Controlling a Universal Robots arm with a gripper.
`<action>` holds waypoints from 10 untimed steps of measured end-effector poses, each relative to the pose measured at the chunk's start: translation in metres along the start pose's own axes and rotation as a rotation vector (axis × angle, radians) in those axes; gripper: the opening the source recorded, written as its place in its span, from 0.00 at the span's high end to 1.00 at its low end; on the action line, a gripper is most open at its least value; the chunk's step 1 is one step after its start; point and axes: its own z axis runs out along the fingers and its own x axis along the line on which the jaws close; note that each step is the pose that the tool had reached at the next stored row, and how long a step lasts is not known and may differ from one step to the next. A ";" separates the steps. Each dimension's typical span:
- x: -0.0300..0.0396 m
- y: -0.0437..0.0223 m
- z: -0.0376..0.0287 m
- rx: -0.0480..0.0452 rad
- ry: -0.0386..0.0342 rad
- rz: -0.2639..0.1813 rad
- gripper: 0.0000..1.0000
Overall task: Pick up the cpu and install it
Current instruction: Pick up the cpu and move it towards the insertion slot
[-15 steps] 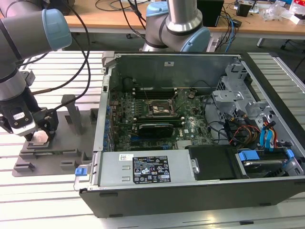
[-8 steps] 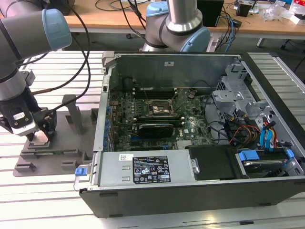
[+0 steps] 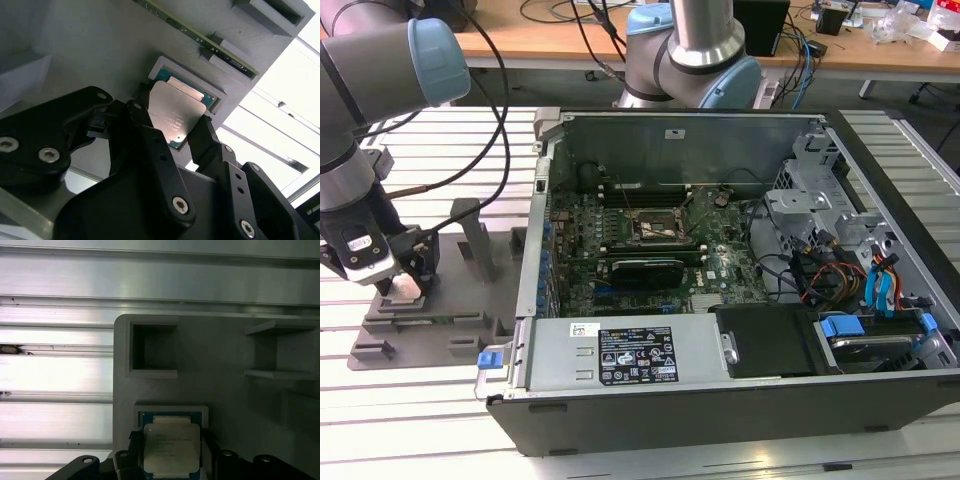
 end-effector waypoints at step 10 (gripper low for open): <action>-0.0003 -0.0003 -0.0096 -0.0014 0.0000 0.000 0.45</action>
